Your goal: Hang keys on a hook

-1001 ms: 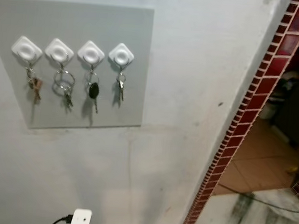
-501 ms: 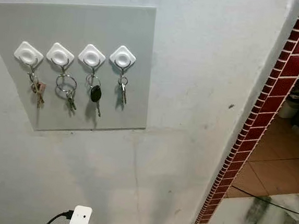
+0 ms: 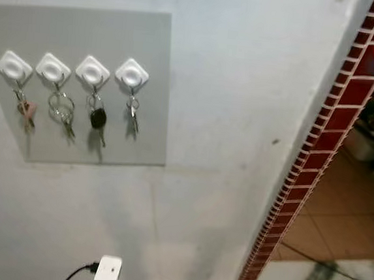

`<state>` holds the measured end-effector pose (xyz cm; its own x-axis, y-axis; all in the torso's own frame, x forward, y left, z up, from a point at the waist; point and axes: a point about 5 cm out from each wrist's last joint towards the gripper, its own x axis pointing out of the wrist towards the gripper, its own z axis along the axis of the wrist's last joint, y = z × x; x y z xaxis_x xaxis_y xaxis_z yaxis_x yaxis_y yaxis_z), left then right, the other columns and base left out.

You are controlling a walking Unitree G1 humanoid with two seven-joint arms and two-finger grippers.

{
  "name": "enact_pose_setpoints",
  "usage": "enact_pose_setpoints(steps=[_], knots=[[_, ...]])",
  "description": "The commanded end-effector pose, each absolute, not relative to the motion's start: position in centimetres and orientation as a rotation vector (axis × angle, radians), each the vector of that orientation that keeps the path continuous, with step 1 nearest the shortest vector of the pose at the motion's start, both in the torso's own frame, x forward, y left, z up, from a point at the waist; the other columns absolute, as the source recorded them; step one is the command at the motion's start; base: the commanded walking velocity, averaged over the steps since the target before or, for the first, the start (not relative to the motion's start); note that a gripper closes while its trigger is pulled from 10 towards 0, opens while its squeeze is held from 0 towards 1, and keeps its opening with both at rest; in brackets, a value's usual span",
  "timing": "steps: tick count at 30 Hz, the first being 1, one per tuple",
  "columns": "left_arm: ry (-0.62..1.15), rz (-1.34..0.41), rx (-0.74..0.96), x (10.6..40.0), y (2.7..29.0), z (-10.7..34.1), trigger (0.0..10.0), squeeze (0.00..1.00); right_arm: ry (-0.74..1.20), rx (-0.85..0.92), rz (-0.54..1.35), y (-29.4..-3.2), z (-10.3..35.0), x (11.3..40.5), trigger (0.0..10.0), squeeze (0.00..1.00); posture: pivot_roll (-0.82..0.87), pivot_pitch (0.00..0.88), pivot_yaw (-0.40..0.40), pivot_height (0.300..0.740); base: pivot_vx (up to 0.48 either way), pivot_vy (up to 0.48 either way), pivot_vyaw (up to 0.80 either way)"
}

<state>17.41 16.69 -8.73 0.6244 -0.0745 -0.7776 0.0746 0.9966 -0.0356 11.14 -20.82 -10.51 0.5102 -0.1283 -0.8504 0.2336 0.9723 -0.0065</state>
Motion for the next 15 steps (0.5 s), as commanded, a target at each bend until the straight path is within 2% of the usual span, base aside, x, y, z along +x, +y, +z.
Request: enact_pose_setpoints(steps=[1,15], knots=[[0.877,-0.086,-0.002,17.97,16.54,-8.48,10.0,0.0,1.049,0.111,-0.207,-20.52,-10.77,10.59,10.0,0.0,-0.05,0.0,0.037,0.74,0.0,-0.48,0.0],[0.88,-0.082,-0.002,17.94,16.64,-8.5,10.0,0.0,1.044,0.116,-0.213,-20.71,-10.71,10.74,10.0,0.0,-0.05,0.0,0.037,0.74,0.0,-0.48,0.0]])
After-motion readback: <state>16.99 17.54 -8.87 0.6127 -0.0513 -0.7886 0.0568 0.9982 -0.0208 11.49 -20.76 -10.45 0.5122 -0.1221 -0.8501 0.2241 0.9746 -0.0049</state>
